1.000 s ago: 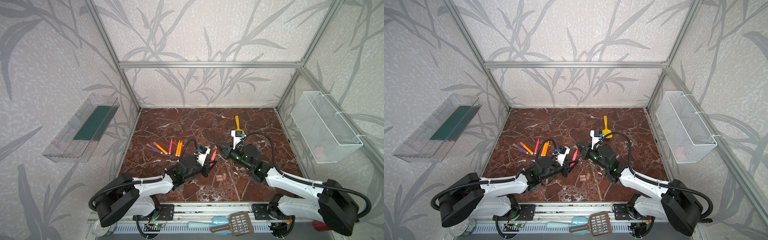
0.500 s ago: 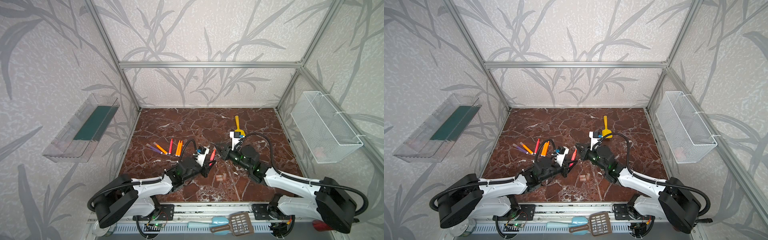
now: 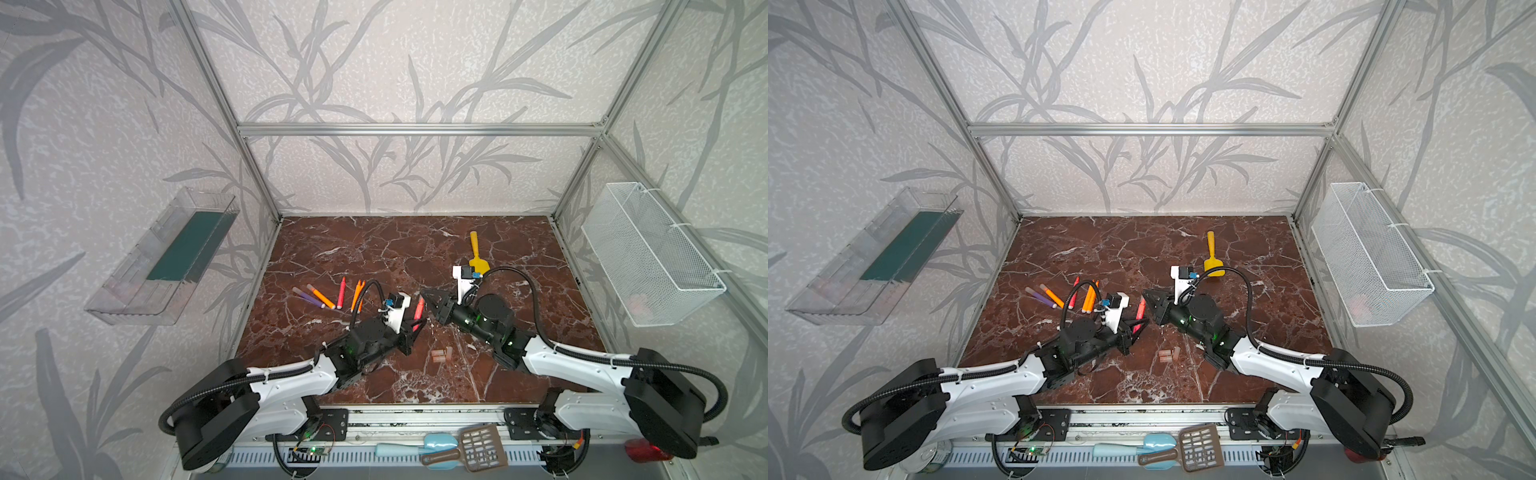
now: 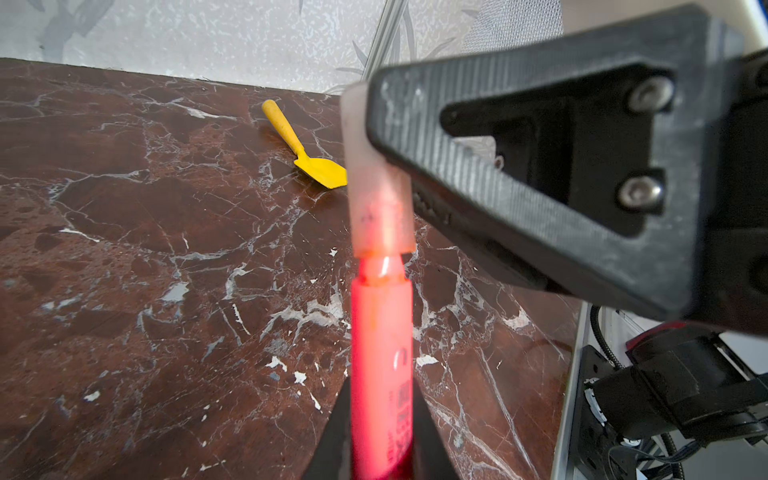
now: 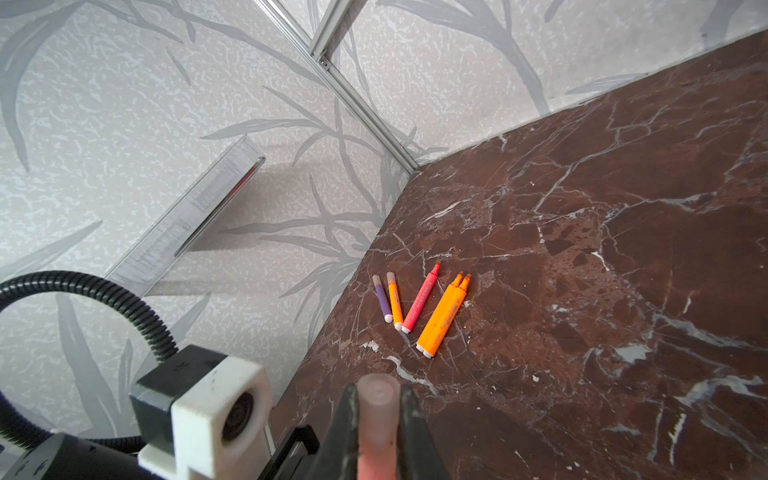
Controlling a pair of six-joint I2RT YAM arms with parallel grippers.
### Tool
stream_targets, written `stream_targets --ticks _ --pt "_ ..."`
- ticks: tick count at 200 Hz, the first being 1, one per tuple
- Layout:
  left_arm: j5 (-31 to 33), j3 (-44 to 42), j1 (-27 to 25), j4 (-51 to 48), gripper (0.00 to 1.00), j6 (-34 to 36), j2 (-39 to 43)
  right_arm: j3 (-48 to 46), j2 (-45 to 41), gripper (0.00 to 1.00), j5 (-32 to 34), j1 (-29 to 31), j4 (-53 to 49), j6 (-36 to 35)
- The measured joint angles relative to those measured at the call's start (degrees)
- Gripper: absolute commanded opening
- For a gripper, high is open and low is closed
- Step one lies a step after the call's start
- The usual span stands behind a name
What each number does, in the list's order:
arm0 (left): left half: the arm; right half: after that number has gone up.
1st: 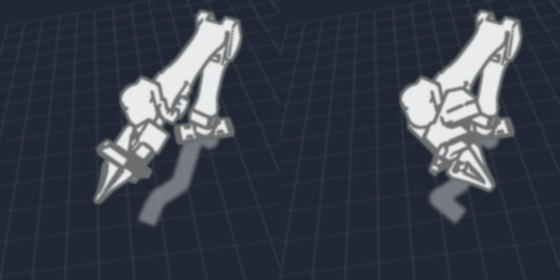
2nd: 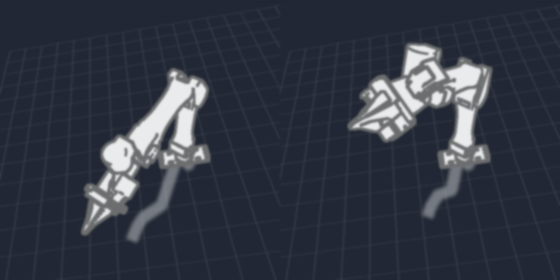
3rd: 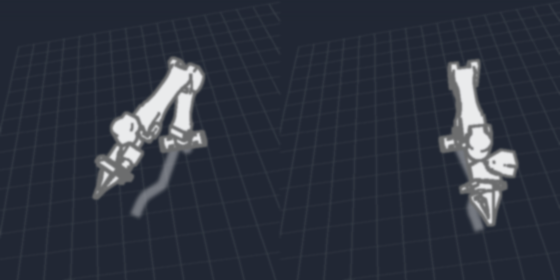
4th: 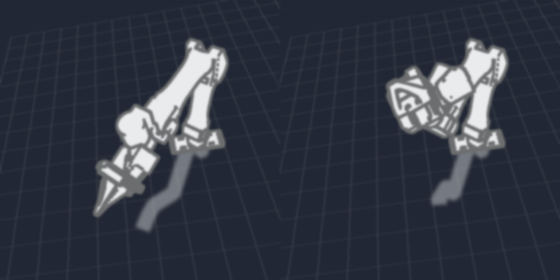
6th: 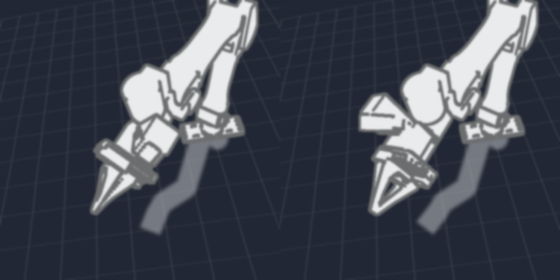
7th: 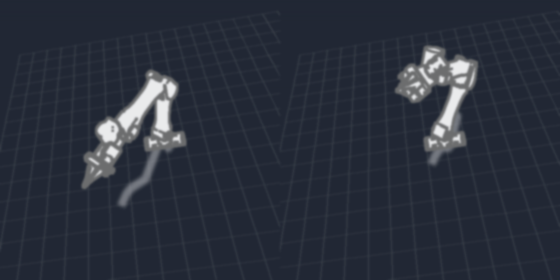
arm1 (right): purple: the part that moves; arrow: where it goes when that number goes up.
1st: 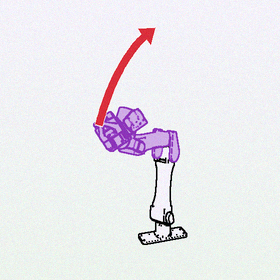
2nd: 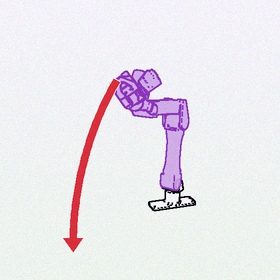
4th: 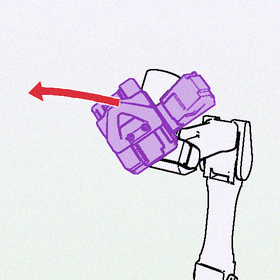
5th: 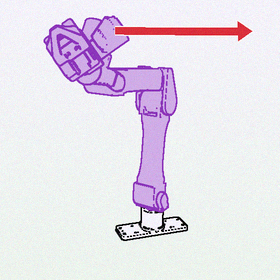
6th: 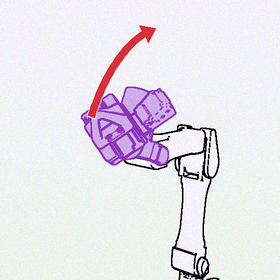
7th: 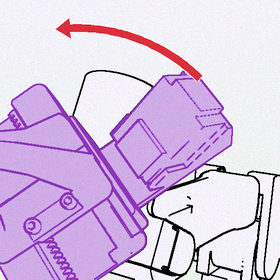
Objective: Insert the pens into the pen caps
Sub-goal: 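Lower the pink cap onto the marker tip with the right gripper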
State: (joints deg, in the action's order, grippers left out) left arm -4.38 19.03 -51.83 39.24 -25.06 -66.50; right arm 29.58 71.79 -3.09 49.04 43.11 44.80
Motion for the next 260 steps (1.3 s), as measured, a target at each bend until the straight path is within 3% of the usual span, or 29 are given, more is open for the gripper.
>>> stream_targets --ticks 32,109,170,260 --pt "0.4 0.0 0.5 -2.0 0.0 -0.8 1.4 0.7 1.2 0.0 0.1 0.4 0.3 0.0" --pt "-1.0 0.0 3.0 -0.1 0.0 -2.2 1.9 1.5 2.4 0.39 0.6 1.3 -2.7 -0.6" --pt "-0.2 0.0 3.2 1.5 0.0 -1.8 3.3 -0.5 -2.8 0.45 4.4 1.4 -7.1 -1.8" --pt "-6.0 0.0 2.8 1.6 0.0 3.7 -1.3 -3.1 -14.6 0.6 7.6 1.3 -10.7 -5.0"
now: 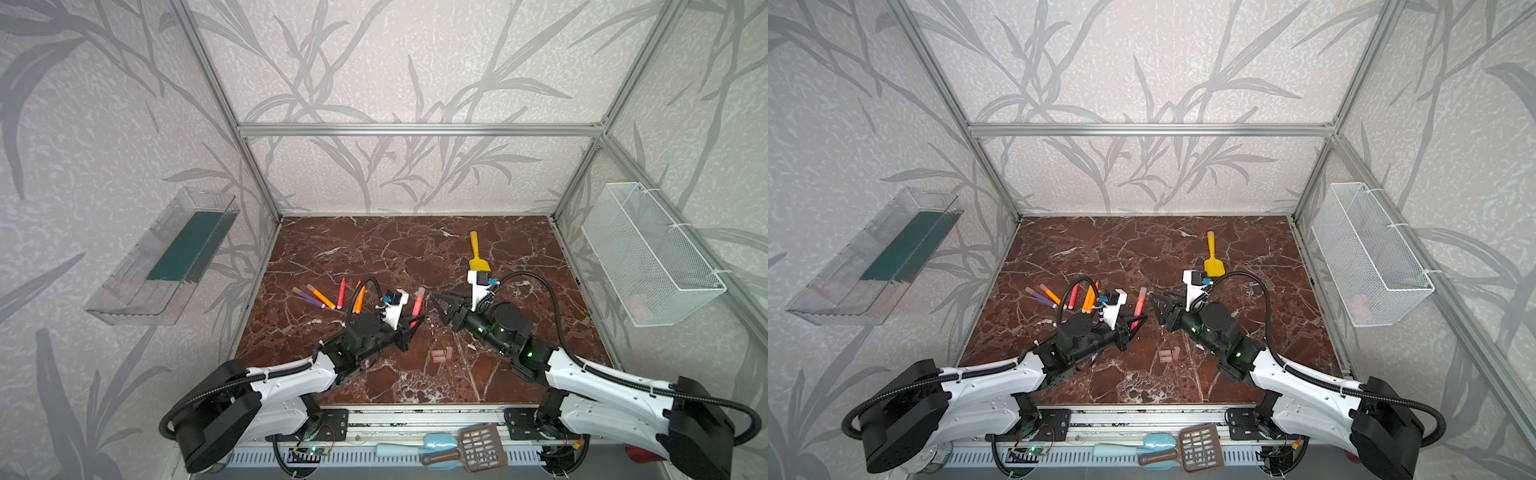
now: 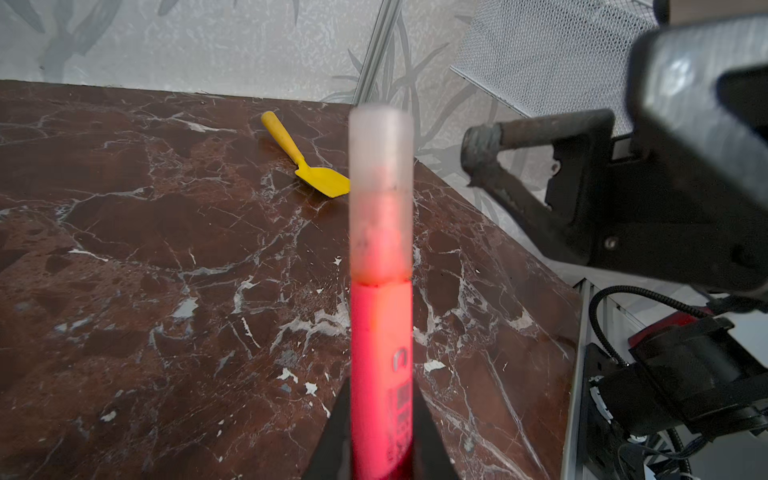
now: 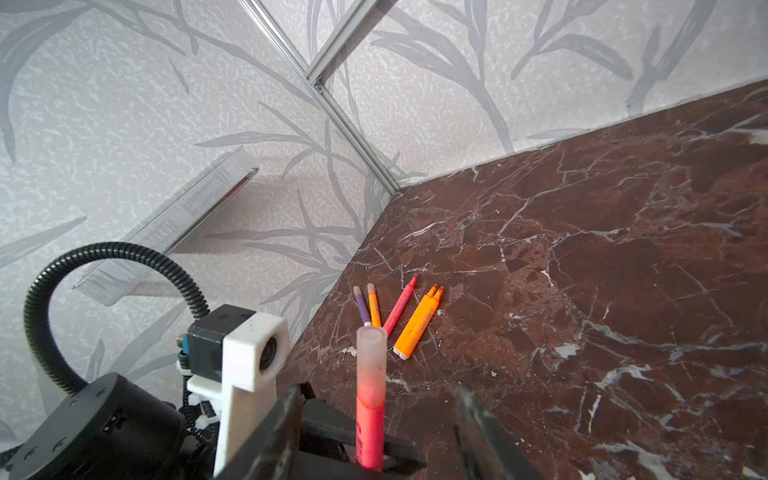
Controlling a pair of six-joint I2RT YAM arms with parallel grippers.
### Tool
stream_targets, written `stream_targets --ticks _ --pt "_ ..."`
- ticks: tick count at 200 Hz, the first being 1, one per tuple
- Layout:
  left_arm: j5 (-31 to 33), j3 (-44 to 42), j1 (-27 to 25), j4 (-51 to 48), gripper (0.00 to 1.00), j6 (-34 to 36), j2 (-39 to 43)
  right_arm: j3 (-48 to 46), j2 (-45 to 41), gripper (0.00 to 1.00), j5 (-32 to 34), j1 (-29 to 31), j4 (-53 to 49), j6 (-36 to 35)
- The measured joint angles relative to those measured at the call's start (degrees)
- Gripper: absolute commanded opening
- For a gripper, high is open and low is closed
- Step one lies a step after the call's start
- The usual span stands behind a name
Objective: Insert the pens into the pen caps
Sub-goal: 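Lower the pink cap onto the marker tip with the right gripper, then open the right gripper to release the cap on the pink marker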
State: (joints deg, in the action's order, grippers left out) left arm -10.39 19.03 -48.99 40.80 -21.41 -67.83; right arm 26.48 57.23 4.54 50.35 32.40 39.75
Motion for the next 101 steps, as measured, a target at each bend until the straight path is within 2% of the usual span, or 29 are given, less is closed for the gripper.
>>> stream_targets --ticks 47,101 --pt "-3.2 0.5 -1.5 0.0 0.0 2.8 -3.9 0.0 -1.7 0.7 0.9 0.0 -2.0 -1.6" --pt "-4.9 2.0 -3.1 0.5 0.0 4.3 -7.4 1.0 0.6 0.66 0.9 0.0 -4.8 -2.0"
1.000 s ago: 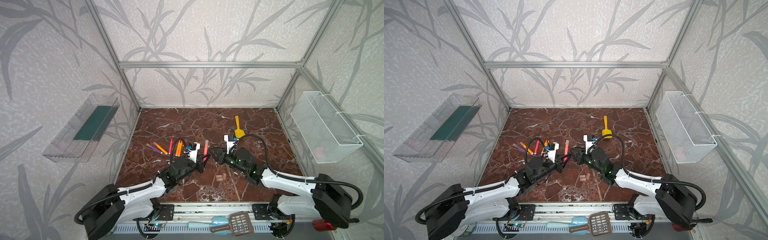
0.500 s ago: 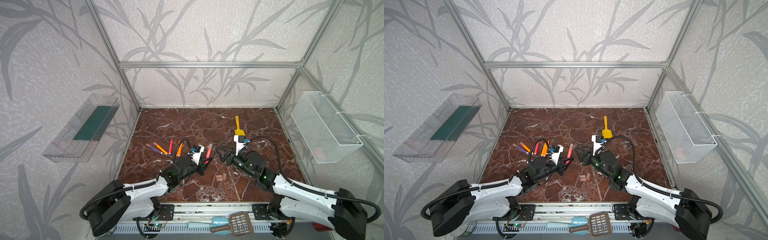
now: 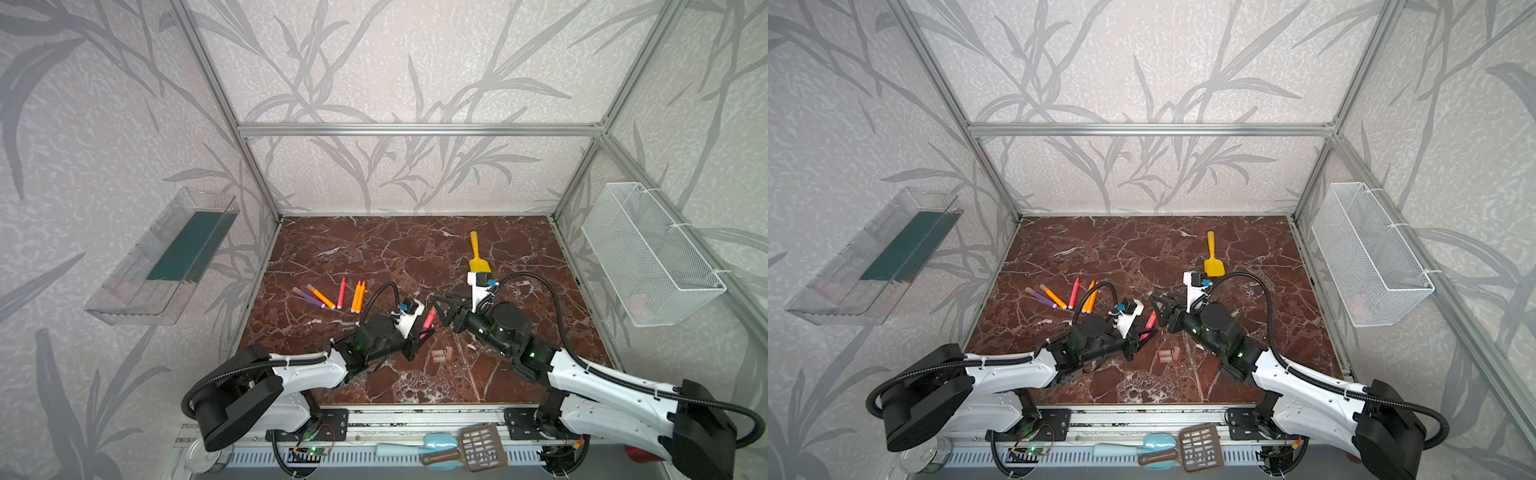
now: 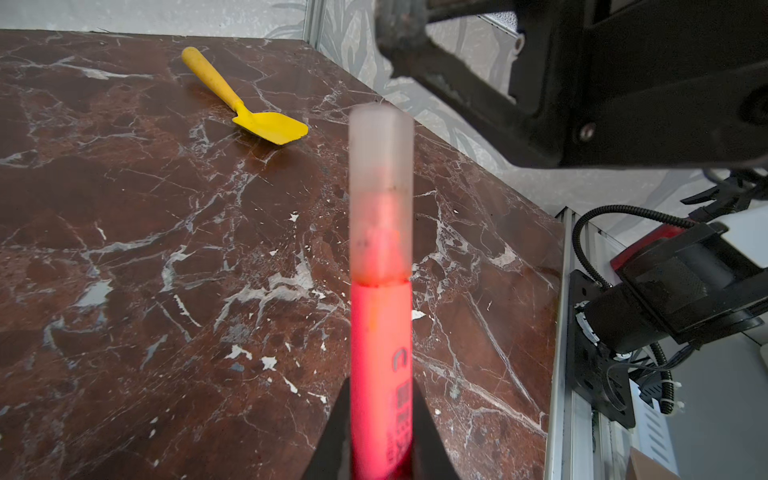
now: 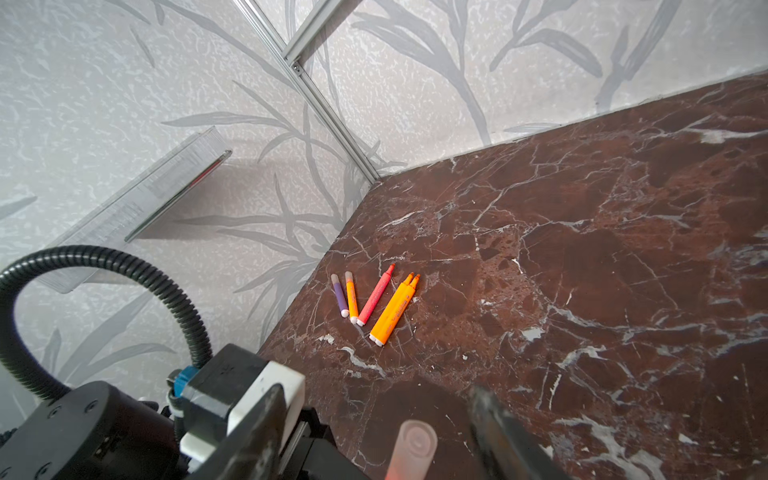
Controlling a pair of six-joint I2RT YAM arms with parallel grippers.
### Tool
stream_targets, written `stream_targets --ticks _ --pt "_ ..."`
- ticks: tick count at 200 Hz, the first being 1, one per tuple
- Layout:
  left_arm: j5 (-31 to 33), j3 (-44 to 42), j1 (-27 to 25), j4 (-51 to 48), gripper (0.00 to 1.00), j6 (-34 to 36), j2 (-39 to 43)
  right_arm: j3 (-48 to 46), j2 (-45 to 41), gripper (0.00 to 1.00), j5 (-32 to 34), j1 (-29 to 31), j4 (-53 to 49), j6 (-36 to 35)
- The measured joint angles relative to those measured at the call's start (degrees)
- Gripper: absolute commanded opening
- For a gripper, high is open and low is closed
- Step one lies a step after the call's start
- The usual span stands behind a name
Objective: Insert the pens into the pen caps
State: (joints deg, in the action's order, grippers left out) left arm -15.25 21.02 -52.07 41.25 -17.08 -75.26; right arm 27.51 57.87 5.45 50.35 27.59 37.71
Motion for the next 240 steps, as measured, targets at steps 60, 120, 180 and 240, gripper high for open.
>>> stream_targets --ticks 60,120,180,240 --pt "-0.1 0.6 -0.5 0.6 0.0 0.6 -1.0 2.6 3.0 0.56 0.0 0.0 -1.8 0.1" --pt "0.0 0.6 -0.8 0.8 0.0 0.7 -1.0 3.4 7.0 0.5 0.1 0.0 -2.7 1.0" --pt "2.0 0.6 -0.8 1.0 0.0 1.1 -1.0 4.5 8.3 0.25 -1.4 -0.2 -3.7 1.9" --pt "5.5 1.4 -0.9 -0.1 0.0 2.1 -0.4 5.5 10.5 0.02 -2.9 -0.5 -3.4 3.7"
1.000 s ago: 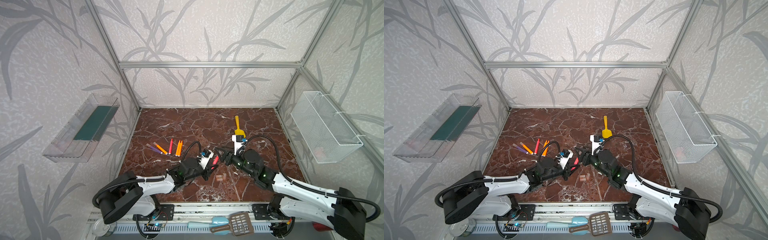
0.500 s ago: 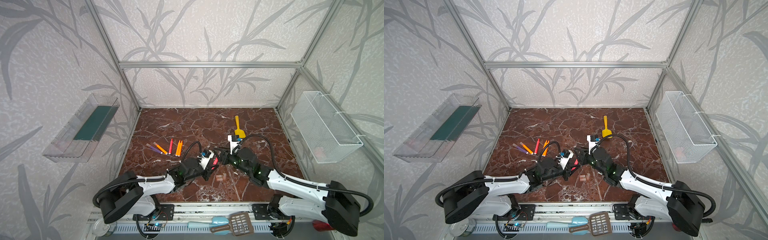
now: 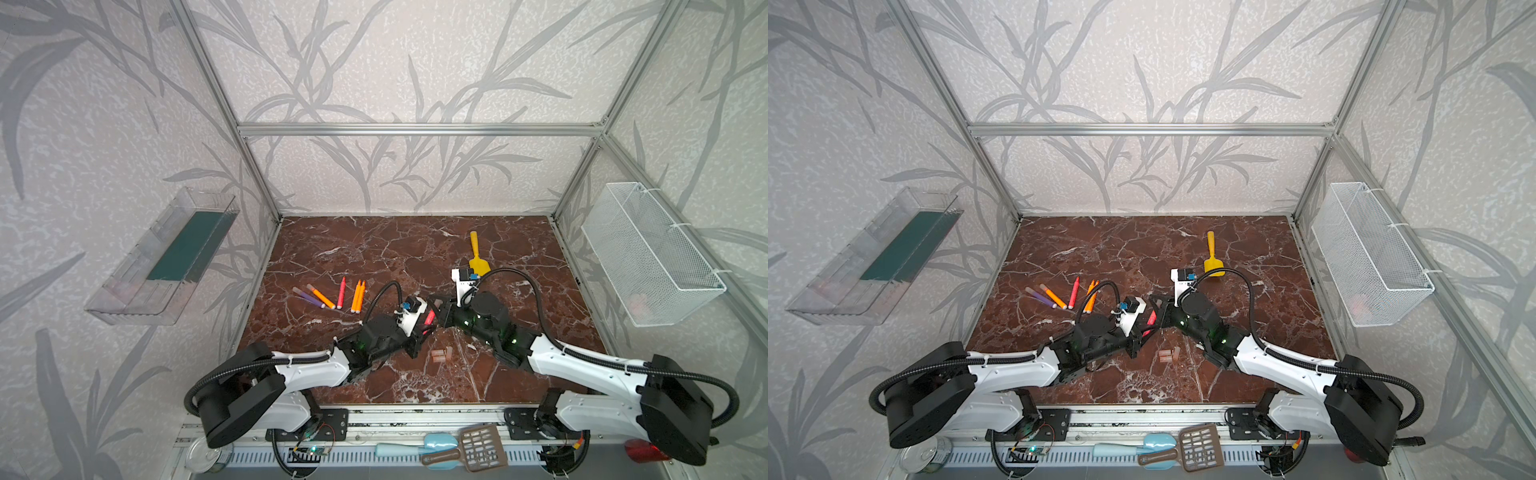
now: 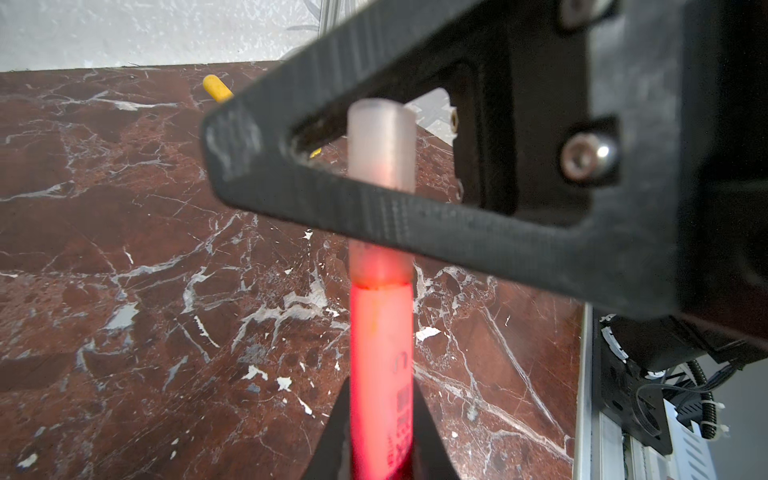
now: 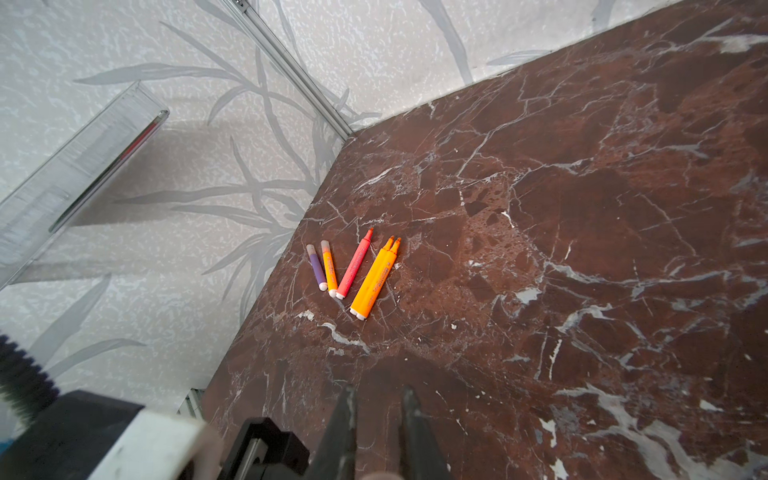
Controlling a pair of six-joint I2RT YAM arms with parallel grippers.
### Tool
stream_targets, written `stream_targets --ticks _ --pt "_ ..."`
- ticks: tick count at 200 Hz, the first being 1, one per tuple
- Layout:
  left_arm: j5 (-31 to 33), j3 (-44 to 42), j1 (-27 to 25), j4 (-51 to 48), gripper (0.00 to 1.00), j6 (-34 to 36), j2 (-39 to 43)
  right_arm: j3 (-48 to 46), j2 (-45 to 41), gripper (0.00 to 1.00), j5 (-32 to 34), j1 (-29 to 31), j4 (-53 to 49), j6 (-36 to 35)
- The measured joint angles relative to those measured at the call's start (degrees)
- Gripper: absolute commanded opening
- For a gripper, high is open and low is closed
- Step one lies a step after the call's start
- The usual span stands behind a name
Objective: Insert the pens into the pen caps
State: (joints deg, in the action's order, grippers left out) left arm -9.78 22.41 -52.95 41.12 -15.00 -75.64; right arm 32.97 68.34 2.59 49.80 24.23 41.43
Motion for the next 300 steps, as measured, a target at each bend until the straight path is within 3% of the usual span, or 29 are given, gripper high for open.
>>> stream_targets --ticks 65,154,209,300 --pt "7.2 1.3 -0.9 -1.9 0.0 3.9 1.7 0.0 0.4 0.0 -0.8 -0.2 4.2 -0.2" --pt "15.1 5.7 -0.5 -13.7 0.0 9.5 6.5 -0.9 6.0 0.0 5.5 2.6 17.5 -2.4" --pt "11.6 8.6 2.5 -23.6 0.0 11.1 8.7 -1.6 9.6 0.0 10.6 6.7 25.2 -5.5" --pt "5.4 8.6 5.7 -28.4 0.0 11.7 11.0 -1.6 12.8 0.0 13.7 9.9 29.7 -8.2"
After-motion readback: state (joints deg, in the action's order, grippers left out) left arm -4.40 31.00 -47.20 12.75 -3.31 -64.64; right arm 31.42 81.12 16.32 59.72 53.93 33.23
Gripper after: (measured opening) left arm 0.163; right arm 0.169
